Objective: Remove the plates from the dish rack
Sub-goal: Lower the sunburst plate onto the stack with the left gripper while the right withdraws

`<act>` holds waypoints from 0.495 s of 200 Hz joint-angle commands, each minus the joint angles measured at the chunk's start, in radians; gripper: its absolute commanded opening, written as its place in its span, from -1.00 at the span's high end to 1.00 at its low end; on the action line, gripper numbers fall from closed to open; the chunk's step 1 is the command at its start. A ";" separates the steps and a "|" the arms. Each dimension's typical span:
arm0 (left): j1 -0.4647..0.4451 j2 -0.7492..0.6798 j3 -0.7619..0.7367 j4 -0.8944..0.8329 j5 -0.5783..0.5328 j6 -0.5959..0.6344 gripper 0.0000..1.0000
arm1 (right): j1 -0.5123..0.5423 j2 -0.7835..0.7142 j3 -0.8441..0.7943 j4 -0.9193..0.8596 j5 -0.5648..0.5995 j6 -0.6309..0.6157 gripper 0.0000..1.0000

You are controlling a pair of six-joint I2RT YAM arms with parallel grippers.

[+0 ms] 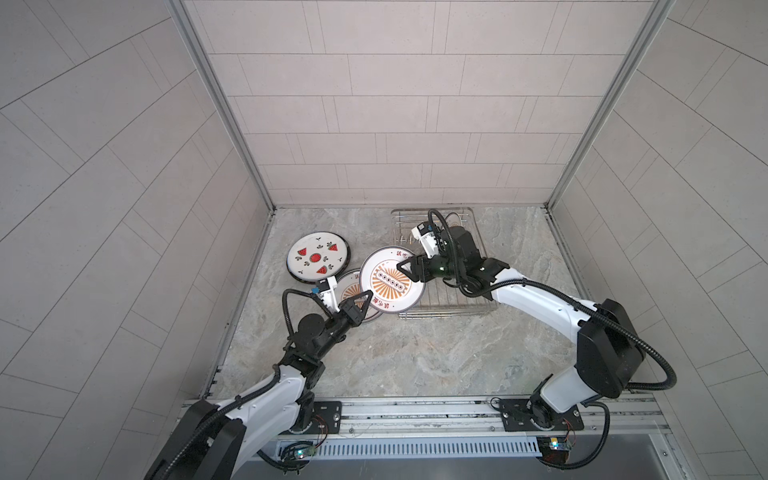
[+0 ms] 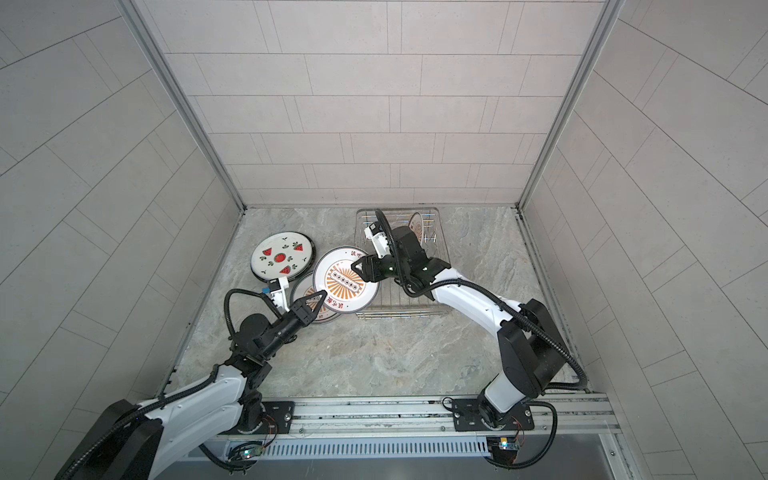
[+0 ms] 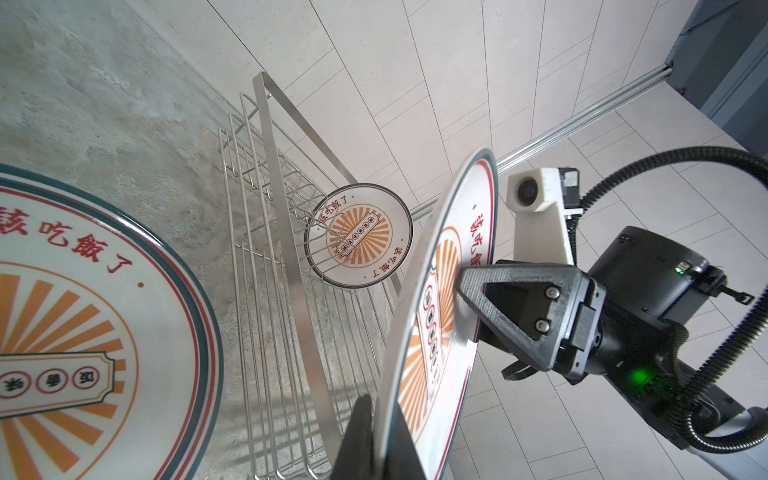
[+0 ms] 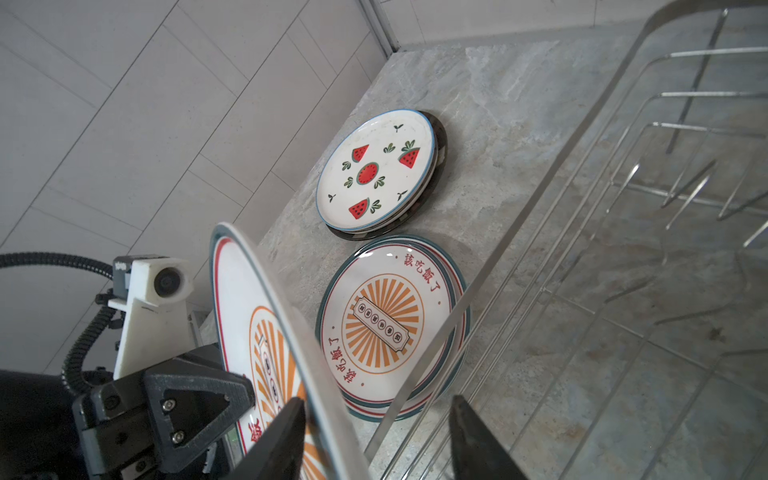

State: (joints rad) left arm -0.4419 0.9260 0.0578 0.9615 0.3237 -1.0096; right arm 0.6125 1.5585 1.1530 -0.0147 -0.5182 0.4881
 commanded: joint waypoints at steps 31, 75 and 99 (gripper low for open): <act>-0.006 -0.024 -0.017 0.083 -0.051 -0.004 1.00 | 0.007 -0.054 -0.012 -0.007 0.040 -0.012 -0.99; -0.005 -0.054 -0.030 0.055 -0.105 0.000 1.00 | 0.036 -0.131 -0.071 0.015 0.153 -0.036 -0.99; -0.005 -0.087 -0.035 -0.006 -0.161 0.006 1.00 | 0.075 -0.180 -0.101 0.018 0.249 -0.063 -0.99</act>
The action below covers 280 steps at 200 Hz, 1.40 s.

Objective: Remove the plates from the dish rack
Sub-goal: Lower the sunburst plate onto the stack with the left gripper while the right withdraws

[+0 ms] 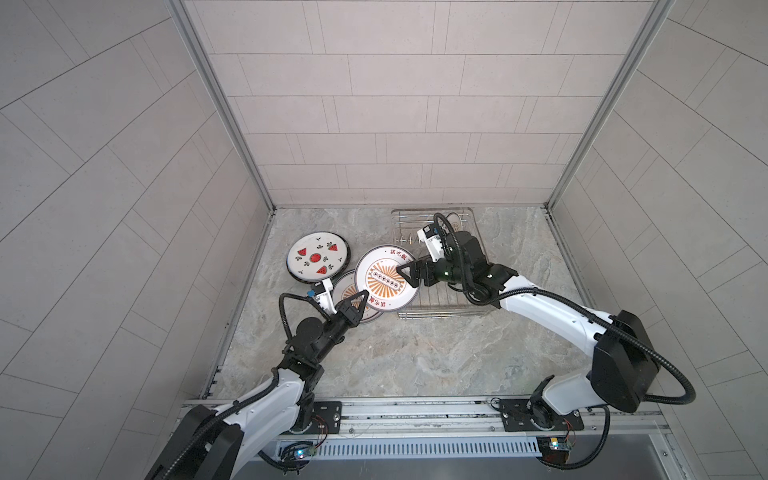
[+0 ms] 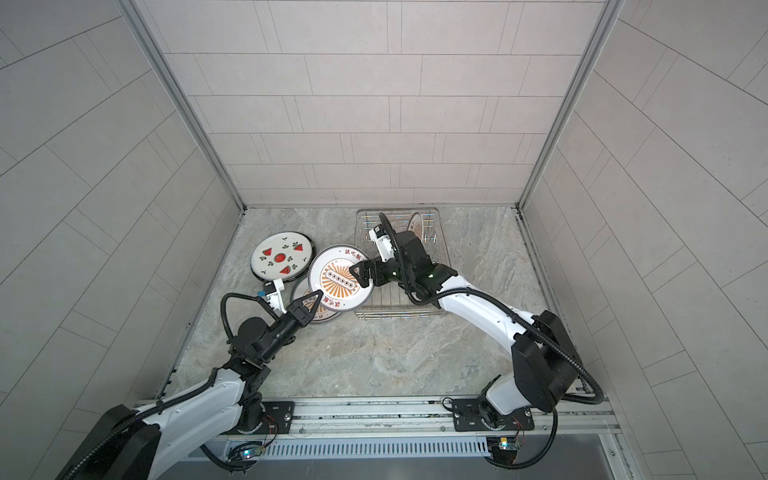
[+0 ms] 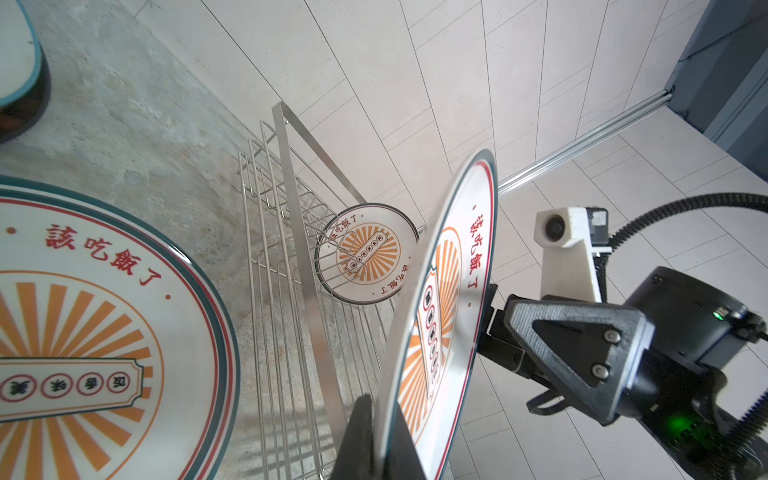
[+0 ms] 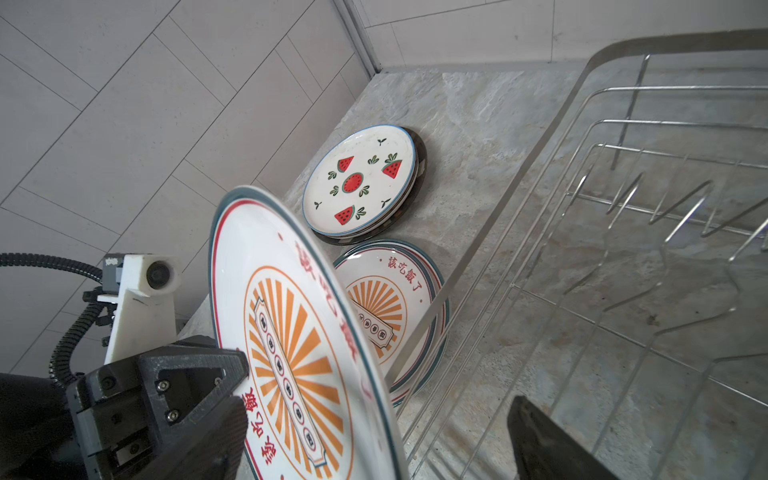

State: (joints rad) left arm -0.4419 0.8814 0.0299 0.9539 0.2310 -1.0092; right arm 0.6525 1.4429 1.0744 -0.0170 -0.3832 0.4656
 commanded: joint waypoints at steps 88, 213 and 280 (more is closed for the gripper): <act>0.006 -0.356 -0.031 -0.380 -0.322 -0.026 1.00 | 0.207 -0.085 -0.023 0.026 0.304 -0.152 -0.99; 0.019 -0.456 -0.029 -0.639 -0.496 -0.175 1.00 | 0.281 0.100 0.083 0.035 0.302 -0.161 -0.98; 0.020 -0.287 0.077 -0.767 -0.462 -0.259 1.00 | 0.289 0.145 0.120 0.014 0.302 -0.163 -0.97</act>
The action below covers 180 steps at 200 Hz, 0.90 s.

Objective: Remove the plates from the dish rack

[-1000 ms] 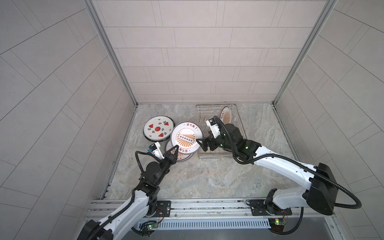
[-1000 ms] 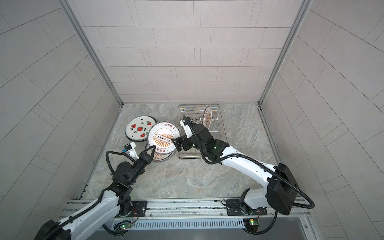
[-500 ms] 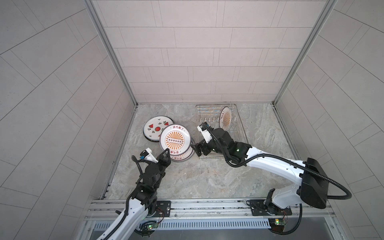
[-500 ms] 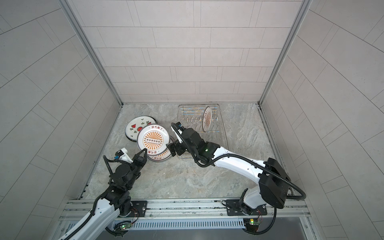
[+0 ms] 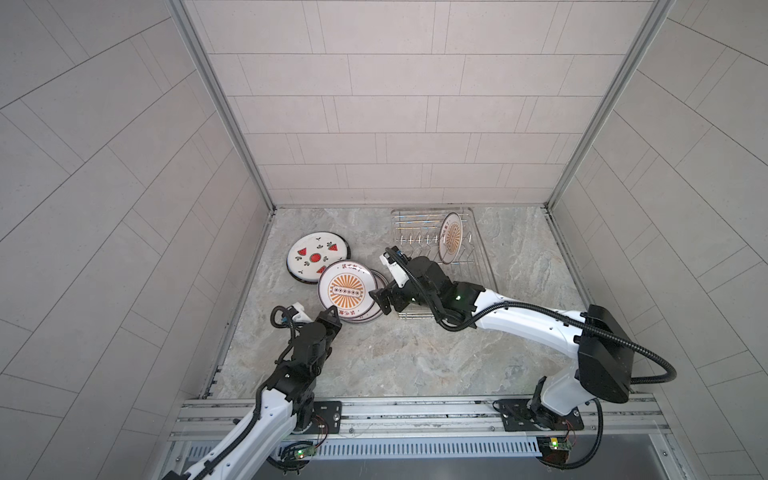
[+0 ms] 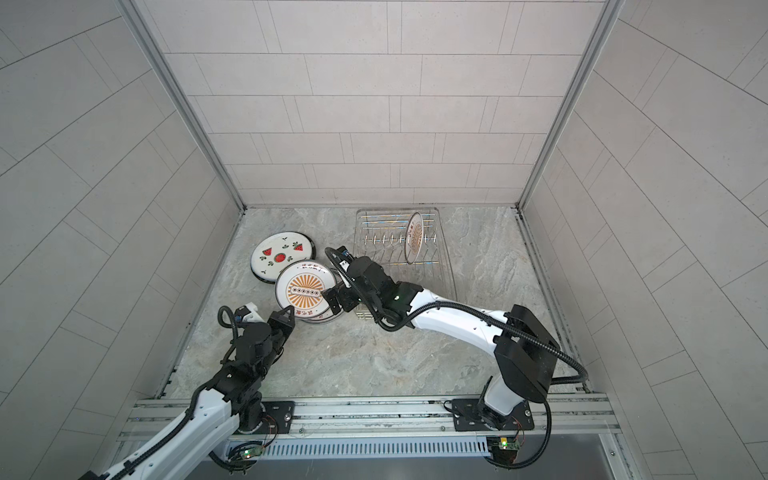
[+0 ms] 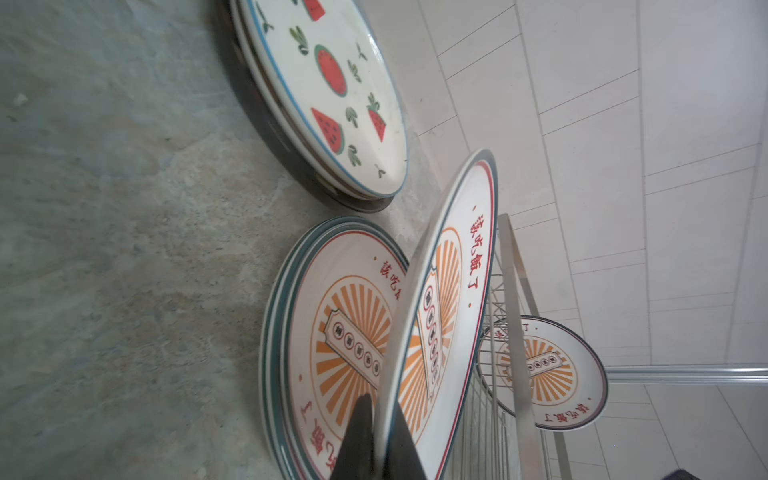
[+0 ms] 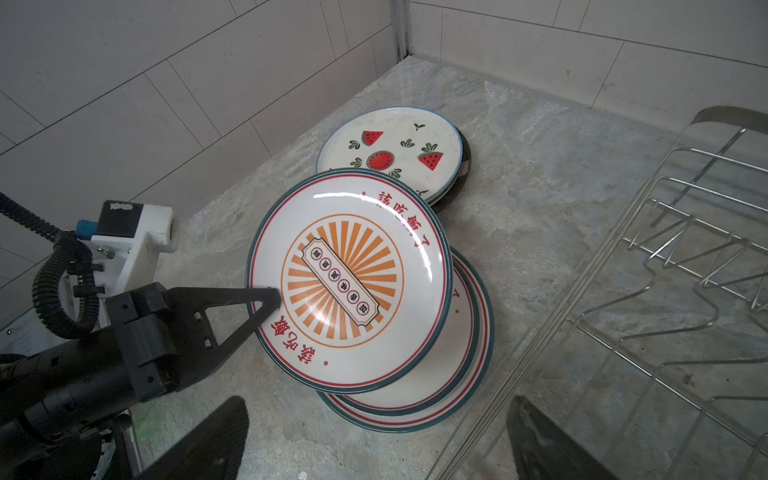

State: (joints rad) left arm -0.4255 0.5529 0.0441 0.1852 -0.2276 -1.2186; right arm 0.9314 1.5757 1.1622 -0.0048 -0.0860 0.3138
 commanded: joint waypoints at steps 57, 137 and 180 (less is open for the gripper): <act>0.004 0.154 0.081 0.050 -0.001 -0.068 1.00 | 0.012 0.033 0.051 -0.005 0.008 -0.012 -0.97; 0.004 0.239 0.106 0.063 0.047 -0.082 0.98 | 0.021 0.042 0.065 -0.029 0.025 -0.005 -0.96; 0.005 0.318 0.114 0.115 0.092 -0.091 0.92 | 0.027 0.026 0.056 -0.034 0.044 -0.009 -0.95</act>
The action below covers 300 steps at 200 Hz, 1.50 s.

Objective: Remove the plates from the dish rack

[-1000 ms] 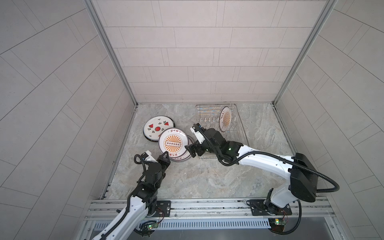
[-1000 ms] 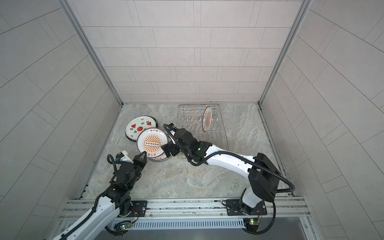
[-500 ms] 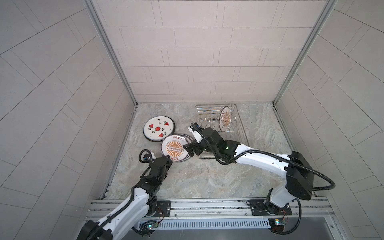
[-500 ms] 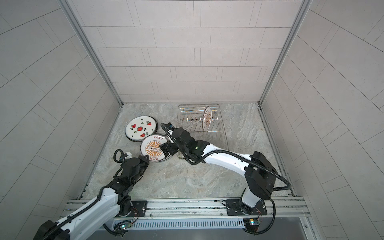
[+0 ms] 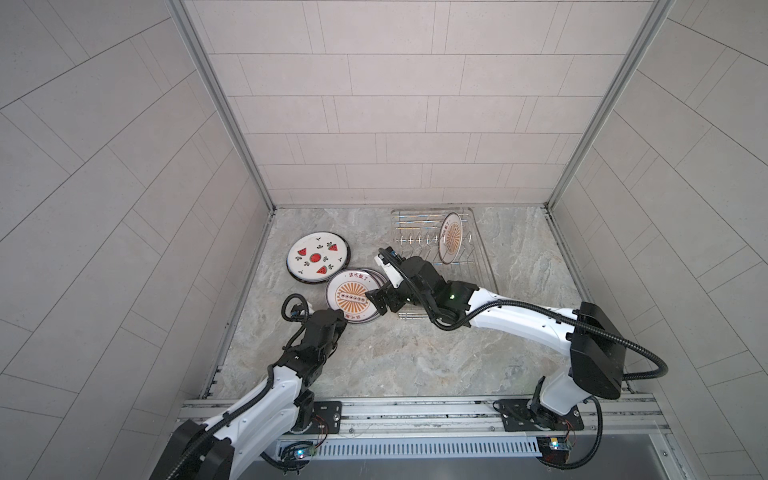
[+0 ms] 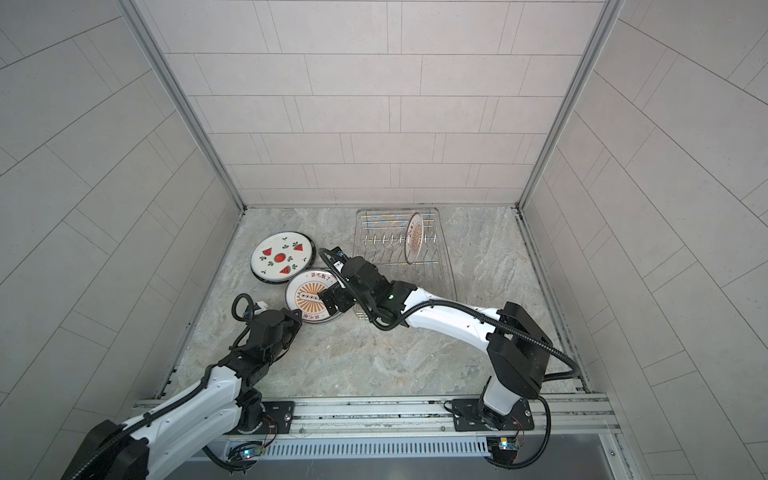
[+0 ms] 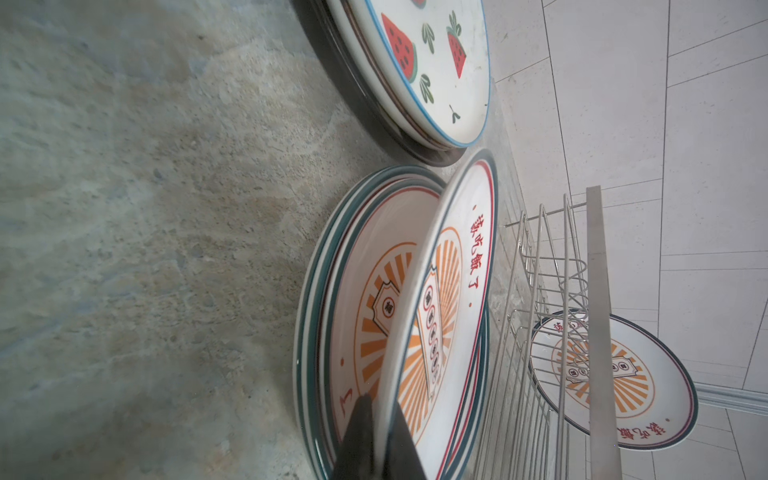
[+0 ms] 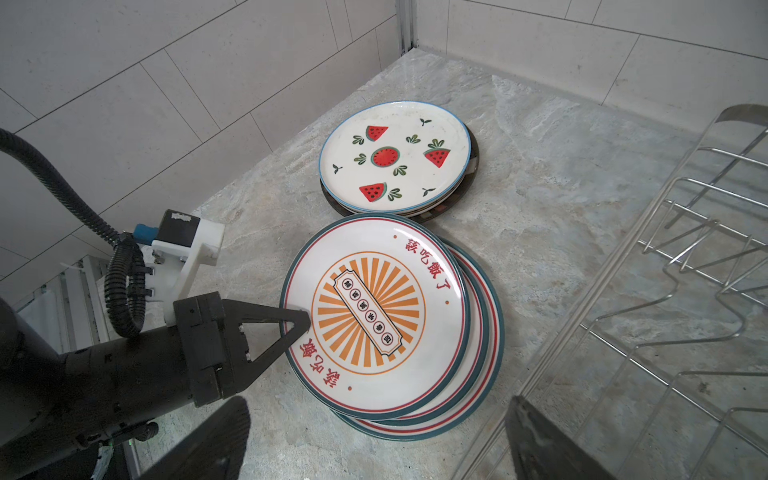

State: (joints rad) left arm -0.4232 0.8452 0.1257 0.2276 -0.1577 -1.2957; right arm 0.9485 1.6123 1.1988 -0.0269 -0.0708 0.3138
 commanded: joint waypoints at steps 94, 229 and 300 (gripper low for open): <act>0.003 0.030 0.019 0.116 0.011 -0.001 0.59 | 0.012 -0.019 0.012 -0.020 0.043 -0.010 -0.95; 0.003 -0.034 0.015 0.056 -0.023 0.005 -0.26 | 0.012 -0.028 0.004 -0.027 0.066 -0.012 -0.95; 0.003 -0.020 0.000 0.087 0.015 -0.010 -0.32 | 0.012 -0.019 0.016 -0.044 0.071 -0.010 -0.95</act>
State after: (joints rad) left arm -0.4229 0.8192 0.1291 0.2874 -0.1352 -1.2869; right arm 0.9546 1.6100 1.1988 -0.0608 -0.0166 0.3138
